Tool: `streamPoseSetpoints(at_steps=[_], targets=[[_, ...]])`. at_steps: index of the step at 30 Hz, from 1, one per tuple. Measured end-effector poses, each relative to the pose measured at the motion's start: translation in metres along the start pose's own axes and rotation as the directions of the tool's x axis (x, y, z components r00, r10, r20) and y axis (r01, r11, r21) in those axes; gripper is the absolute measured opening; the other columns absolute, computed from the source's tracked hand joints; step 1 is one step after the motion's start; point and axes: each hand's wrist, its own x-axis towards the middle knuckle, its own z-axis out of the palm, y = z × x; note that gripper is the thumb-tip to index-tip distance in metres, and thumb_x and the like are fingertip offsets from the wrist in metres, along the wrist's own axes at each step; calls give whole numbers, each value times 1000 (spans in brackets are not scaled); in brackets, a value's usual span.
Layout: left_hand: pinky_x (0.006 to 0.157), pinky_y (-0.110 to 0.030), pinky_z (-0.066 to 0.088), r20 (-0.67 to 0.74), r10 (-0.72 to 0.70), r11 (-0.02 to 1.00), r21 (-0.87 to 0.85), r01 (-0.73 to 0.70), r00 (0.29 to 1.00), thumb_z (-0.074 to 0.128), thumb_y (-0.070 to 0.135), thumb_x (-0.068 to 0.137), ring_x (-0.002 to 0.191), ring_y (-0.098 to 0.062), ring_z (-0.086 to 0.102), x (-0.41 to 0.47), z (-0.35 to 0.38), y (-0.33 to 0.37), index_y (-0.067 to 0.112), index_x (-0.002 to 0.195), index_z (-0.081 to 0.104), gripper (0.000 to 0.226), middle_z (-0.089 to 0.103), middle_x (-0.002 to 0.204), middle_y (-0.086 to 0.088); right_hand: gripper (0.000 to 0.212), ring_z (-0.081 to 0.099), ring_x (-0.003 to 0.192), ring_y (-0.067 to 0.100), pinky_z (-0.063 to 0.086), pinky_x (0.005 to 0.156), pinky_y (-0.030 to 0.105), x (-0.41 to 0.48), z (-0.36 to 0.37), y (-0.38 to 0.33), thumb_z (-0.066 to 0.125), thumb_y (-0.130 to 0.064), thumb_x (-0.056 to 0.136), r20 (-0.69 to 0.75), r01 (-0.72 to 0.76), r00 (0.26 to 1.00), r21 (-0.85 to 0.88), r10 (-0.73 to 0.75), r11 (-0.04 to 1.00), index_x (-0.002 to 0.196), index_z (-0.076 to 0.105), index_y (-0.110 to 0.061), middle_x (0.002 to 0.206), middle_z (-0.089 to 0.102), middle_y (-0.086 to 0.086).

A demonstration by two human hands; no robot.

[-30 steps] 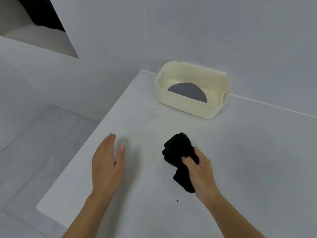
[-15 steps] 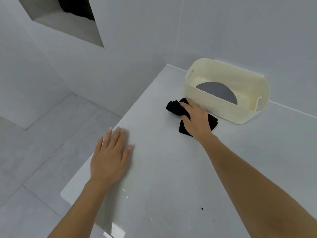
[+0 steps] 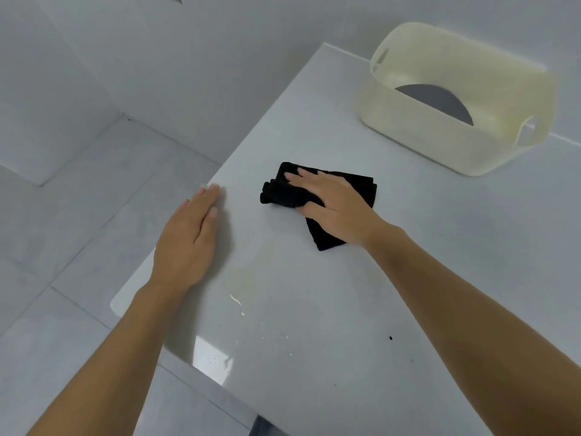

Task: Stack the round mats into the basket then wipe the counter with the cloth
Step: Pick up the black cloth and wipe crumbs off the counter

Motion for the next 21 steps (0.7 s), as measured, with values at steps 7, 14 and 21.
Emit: streamPoseSetpoints(at_steps=[7,14,21], targets=[[111,-23,23,19,-100,970,-220,102,995,34,26,97,132,-3,34,1,-6,-3,22,134,45,39,42,144,8,51,30,138,16,10,110,25,-21,34,-35,37,-29,79,131,215,970,-72,-204,974,126,54,-21,143,45,-1],[94,0,30,28,-85,950,-298,90,996,36,26,96,123,-1,44,-3,-3,3,17,130,50,38,53,134,6,68,17,142,19,0,113,29,-44,53,-51,18,-46,69,338,394,884,-160,-324,905,126,53,-33,147,37,-6],[87,5,30,41,-19,968,-251,28,999,35,32,96,116,6,45,-25,6,25,20,127,52,37,56,129,10,56,19,140,7,-6,108,13,-89,57,-53,31,-39,74,480,362,797,106,-366,926,115,65,-21,142,45,-8]])
